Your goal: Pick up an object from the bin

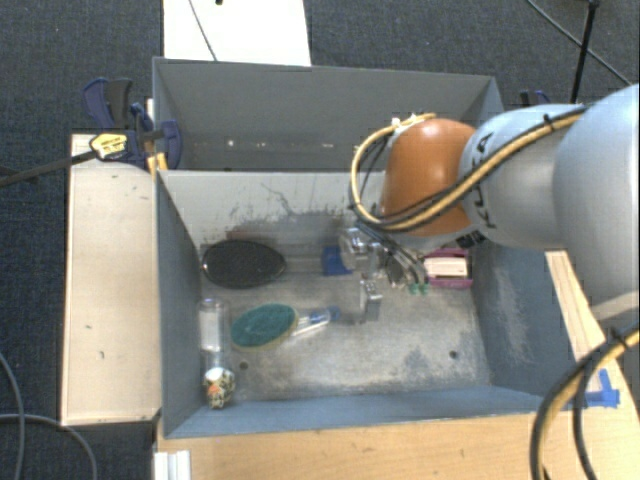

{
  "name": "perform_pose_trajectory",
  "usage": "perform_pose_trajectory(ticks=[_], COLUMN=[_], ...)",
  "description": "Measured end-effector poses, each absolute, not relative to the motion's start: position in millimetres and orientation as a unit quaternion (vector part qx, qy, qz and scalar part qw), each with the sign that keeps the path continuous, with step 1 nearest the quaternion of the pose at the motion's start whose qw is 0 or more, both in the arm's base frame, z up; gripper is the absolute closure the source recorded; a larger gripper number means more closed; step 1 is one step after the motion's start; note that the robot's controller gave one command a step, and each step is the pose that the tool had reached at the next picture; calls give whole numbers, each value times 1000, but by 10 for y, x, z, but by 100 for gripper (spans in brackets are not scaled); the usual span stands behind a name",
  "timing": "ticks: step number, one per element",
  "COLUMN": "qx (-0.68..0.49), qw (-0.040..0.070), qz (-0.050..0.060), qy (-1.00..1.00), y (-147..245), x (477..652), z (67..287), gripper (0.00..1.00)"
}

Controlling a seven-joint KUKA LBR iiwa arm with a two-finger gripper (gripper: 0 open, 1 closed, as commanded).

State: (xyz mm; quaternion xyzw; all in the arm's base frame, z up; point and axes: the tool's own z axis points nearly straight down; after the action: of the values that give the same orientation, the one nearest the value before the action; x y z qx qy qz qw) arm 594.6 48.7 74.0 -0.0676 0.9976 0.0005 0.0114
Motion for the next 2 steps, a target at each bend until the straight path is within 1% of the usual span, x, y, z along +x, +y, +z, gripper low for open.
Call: perform_pose_trajectory(ticks=[1,2], qx=[-56,-54], qw=[11,10], qz=[2,1], qy=[998,998], y=[473,505], x=[5936,5856], z=[765,763], gripper=[0,0])
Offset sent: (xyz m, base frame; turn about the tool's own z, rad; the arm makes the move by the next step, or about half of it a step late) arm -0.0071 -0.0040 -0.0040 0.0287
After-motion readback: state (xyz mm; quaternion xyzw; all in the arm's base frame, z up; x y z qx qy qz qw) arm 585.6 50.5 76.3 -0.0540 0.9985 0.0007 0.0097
